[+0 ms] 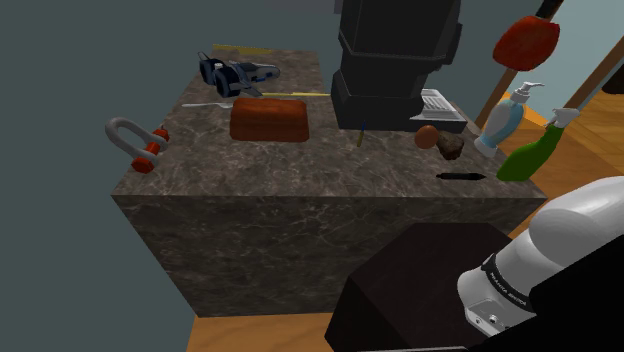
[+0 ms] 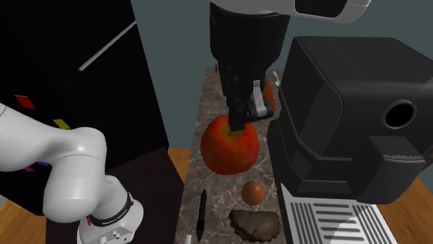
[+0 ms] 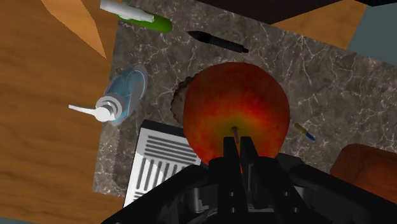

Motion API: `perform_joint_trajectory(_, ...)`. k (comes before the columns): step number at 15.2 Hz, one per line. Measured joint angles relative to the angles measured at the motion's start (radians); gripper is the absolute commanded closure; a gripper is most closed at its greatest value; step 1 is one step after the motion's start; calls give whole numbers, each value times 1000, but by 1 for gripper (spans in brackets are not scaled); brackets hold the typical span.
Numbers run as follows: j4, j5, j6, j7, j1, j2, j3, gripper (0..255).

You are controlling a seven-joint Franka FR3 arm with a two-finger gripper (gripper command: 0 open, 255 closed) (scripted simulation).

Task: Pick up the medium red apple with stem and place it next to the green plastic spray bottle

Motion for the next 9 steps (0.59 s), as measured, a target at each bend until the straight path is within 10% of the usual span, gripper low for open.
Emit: perform_joint_trajectory(9, -13, -51, 26, -159, -35, 6, -124, 255)
